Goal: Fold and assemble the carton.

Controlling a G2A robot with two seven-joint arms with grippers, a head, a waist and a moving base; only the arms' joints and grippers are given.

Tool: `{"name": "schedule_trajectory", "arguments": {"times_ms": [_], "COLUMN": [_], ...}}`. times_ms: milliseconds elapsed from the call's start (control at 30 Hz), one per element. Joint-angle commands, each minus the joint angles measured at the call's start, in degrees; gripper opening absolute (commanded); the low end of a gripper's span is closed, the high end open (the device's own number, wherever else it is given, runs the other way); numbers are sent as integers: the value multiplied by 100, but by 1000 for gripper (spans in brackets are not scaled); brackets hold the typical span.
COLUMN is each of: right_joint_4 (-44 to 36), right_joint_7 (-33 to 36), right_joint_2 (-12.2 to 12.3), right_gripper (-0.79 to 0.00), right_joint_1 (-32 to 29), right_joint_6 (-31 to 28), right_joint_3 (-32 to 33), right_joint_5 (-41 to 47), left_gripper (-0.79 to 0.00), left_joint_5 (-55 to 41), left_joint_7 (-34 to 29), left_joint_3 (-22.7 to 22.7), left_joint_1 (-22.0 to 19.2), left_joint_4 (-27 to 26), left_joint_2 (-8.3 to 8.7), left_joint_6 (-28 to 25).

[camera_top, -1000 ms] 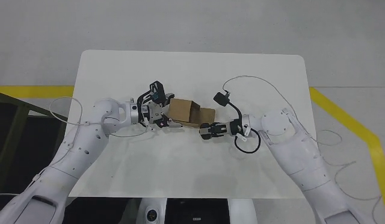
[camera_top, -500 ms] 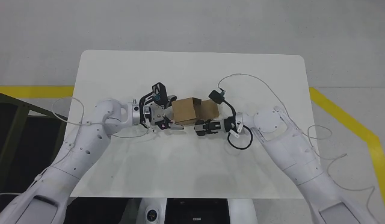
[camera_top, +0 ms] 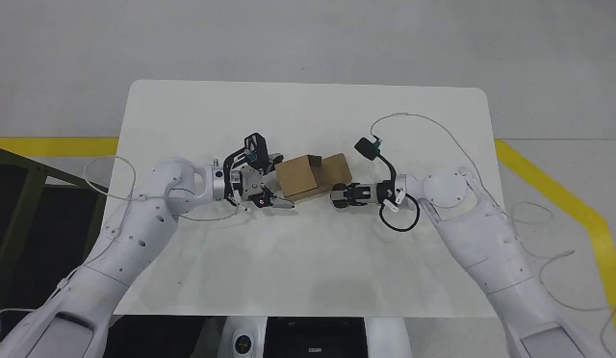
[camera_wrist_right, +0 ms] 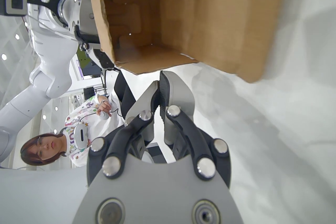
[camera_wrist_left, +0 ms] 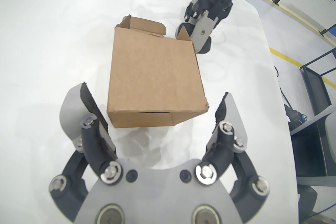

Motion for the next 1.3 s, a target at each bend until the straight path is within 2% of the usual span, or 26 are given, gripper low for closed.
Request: {"name": "schedule_trajectory", "arguments": {"times_ms": [0,167,767,1267], "right_joint_4": [-50,-105,631,1365], "right_joint_7": [-63,-254,-392,-471], "right_joint_2": [27,32,-287,-403], "right_gripper": [-785,-785,-785,-785], "right_joint_1": [-41,-40,569,1053], "right_joint_6": [30,27,-369,-754], "right_joint_3": [90,129,-754,-872], "right_joint_5": [-30,27,568,618], "left_gripper": [0,0,0,0], "left_joint_5": [-3,-24,61,36], "left_joint_7": [-12,-32,-127,-198], "left_joint_3": [-3,-20,-55,-65], "left_joint_1": [3,25,75,60], "left_joint_4": [-6,-21,-7,62], "left_joint_2": [-4,-13,-34,-57], "left_joint_6": [2,35,23,-64]}}
